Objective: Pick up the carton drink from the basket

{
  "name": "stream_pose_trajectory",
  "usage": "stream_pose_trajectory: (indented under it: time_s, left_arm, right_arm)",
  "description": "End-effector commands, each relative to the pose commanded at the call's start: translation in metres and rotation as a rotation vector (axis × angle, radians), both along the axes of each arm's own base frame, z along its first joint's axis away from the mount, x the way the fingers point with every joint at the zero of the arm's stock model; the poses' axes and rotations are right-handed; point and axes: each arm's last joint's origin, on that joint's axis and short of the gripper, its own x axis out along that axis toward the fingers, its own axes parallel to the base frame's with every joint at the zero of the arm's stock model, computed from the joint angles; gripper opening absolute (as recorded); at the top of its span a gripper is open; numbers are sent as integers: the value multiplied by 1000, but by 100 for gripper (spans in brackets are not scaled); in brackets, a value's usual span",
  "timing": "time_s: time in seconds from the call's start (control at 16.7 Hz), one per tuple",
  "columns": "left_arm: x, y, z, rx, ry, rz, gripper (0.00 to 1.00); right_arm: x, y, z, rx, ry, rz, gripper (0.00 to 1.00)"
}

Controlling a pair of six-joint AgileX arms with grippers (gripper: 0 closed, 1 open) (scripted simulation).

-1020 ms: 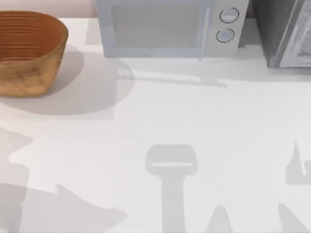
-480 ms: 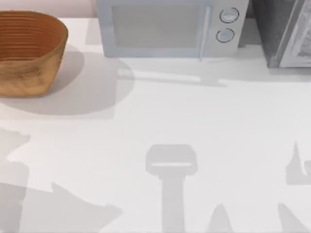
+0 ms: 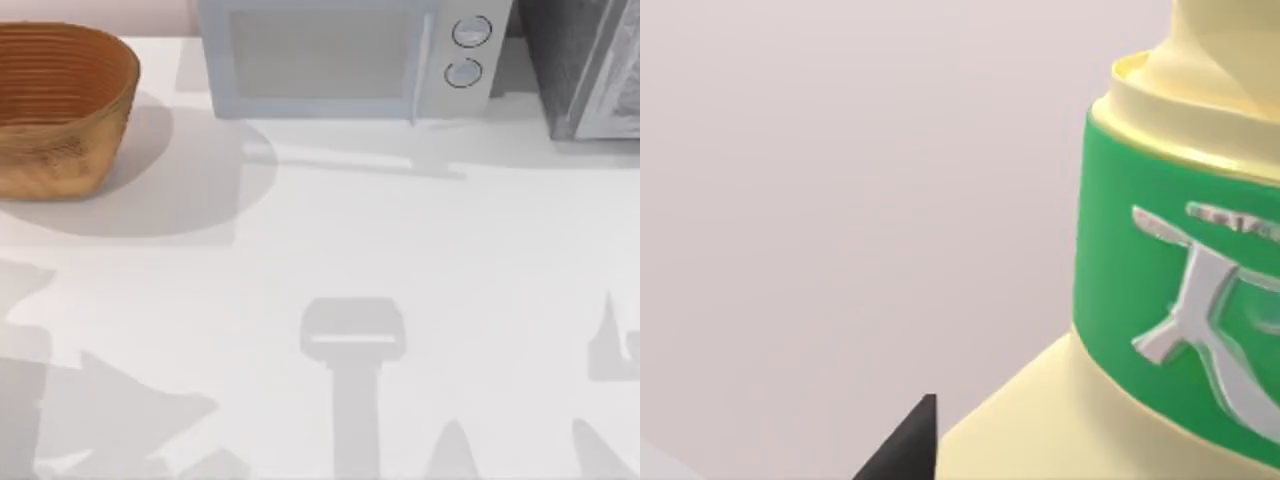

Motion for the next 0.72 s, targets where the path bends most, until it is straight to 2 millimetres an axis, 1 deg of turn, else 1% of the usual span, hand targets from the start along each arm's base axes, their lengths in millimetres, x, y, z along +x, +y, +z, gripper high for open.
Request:
stream_pose_trajectory:
  time_s: [0.24, 0.48, 0.72]
  left_arm:
    - [9, 8, -12, 1, -12, 1, 0]
    - [14, 14, -23, 3, -18, 2, 0]
    - [15, 16, -27, 3, -18, 3, 0]
  right_arm:
    - [0, 0, 0, 0, 0, 0, 100]
    - [0, 0, 0, 0, 0, 0, 100]
    - [0, 0, 0, 0, 0, 0, 100]
